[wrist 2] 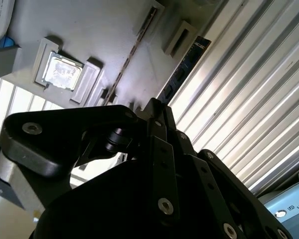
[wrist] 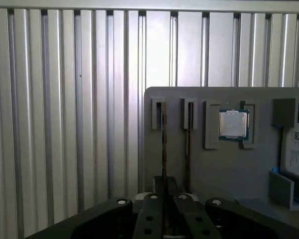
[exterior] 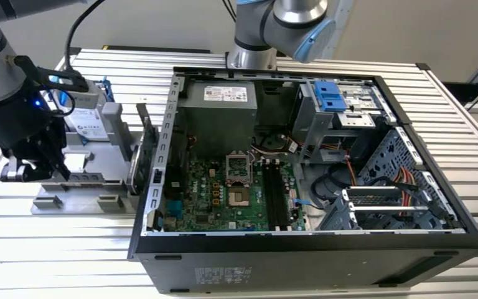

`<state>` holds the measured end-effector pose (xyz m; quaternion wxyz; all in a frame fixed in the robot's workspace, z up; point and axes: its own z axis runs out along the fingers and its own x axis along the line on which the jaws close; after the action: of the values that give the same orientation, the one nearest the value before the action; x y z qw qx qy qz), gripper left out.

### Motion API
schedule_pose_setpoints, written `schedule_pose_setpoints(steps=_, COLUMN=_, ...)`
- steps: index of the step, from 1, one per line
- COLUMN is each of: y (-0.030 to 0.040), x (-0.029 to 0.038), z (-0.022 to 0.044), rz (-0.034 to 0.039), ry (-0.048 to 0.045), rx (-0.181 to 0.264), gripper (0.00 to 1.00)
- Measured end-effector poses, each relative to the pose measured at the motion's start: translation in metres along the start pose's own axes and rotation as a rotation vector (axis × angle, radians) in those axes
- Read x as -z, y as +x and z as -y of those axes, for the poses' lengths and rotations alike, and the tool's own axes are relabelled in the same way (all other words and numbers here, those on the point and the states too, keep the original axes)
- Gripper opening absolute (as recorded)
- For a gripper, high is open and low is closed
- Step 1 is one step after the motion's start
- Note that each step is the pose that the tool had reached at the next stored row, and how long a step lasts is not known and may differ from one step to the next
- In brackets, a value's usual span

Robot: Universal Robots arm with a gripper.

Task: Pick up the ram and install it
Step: 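Pick up the ram and move it above insertion slot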

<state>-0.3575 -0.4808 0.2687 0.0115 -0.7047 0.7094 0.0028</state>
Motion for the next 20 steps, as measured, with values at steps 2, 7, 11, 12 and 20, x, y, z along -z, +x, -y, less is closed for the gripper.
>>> schedule_pose_setpoints(steps=2, y=0.0, x=0.001, z=0.0, rz=-0.0001, ry=-0.0002, rx=0.0, gripper=0.0)
schedule_pose_setpoints(steps=7, y=-0.0001, x=0.0031, z=0.0, rz=-0.0001, ry=-0.0001, rx=0.0, gripper=0.0)
schedule_pose_setpoints(steps=11, y=-0.0001, x=0.0046, z=-0.0001, rz=-0.0001, ry=-0.0002, rx=0.0, gripper=0.0)
schedule_pose_setpoints(steps=12, y=-0.0001, x=0.0049, z=-0.0001, rz=-0.0001, ry=-0.0001, rx=0.0, gripper=0.0)
schedule_pose_setpoints(steps=20, y=-0.0002, x=0.0075, z=-0.0001, rz=0.0, ry=-0.0001, rx=0.0, gripper=0.0)
